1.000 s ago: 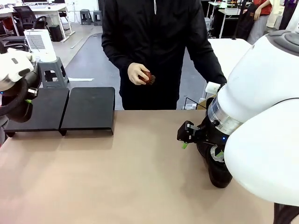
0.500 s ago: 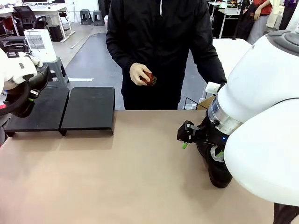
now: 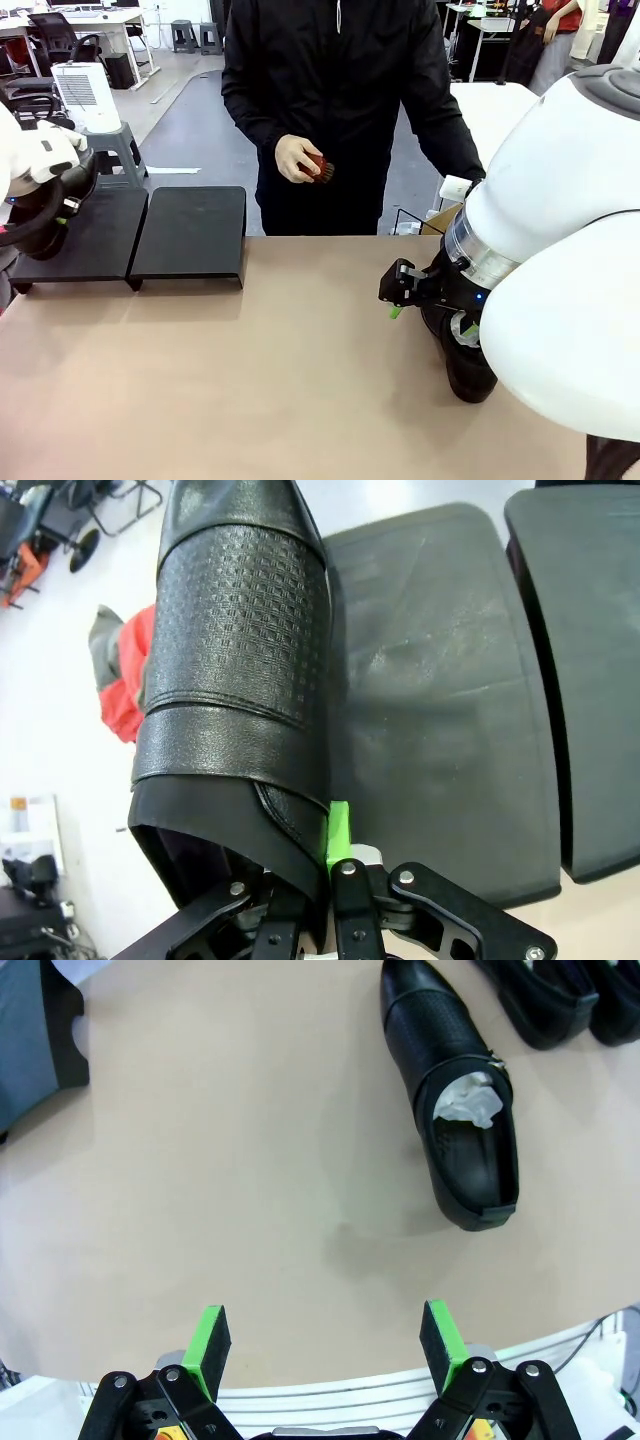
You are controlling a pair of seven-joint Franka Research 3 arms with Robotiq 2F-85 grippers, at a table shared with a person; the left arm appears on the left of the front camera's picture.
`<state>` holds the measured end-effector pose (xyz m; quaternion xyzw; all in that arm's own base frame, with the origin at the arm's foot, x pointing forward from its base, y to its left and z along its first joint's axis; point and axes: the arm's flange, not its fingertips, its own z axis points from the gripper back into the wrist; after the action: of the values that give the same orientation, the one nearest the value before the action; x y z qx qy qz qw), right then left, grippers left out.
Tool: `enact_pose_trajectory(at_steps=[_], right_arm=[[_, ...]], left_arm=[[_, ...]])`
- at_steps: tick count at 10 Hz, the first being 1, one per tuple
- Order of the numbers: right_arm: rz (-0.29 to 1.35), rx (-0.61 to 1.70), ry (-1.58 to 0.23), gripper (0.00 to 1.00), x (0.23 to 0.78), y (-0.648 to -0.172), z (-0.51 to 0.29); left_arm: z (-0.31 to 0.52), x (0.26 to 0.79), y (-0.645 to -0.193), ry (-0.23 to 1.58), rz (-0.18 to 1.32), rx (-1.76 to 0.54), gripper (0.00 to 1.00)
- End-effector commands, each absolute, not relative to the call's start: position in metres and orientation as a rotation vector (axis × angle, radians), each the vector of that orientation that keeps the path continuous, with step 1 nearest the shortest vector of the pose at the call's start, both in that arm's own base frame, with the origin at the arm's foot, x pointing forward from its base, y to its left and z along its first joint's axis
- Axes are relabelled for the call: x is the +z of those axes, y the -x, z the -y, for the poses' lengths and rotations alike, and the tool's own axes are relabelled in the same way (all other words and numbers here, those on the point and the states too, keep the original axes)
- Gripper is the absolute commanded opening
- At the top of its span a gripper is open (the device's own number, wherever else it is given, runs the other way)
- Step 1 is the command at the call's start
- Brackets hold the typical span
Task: Organize the shoes by placing them on the stand.
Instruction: Place the Shoe from the middle of the table onto the Shoes Stand.
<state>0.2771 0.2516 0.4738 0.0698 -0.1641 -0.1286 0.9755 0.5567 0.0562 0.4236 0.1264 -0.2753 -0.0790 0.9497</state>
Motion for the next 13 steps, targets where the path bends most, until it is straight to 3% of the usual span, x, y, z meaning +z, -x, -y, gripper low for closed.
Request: enact_pose_trajectory(at_steps=[1, 6, 7, 12, 13], right_arm=[[0.333, -0.252, -0.158, 1.00, 0.474, -0.281, -0.252], [0.333, -0.252, -0.158, 1.00, 0.474, -0.281, -0.252], [0.333, -0.252, -0.158, 1.00, 0.474, -0.281, -0.252], [0.333, -0.252, -0.158, 1.00, 0.474, -0.281, -0.252], [0.333, -0.252, -0.158, 1.00, 0.474, -0.281, -0.252]], left_arm=[[-0.061, 0.421, -0.561, -0.261, 0.560, -0.096, 0.00], [-0.068, 0.406, -0.565, -0.241, 0.587, -0.022, 0.00], [-0.068, 0.404, -0.567, -0.239, 0.579, -0.026, 0.06], [-0.069, 0.407, -0.569, -0.244, 0.595, -0.021, 1.00], [-0.069, 0.411, -0.567, -0.243, 0.586, -0.006, 1.00]])
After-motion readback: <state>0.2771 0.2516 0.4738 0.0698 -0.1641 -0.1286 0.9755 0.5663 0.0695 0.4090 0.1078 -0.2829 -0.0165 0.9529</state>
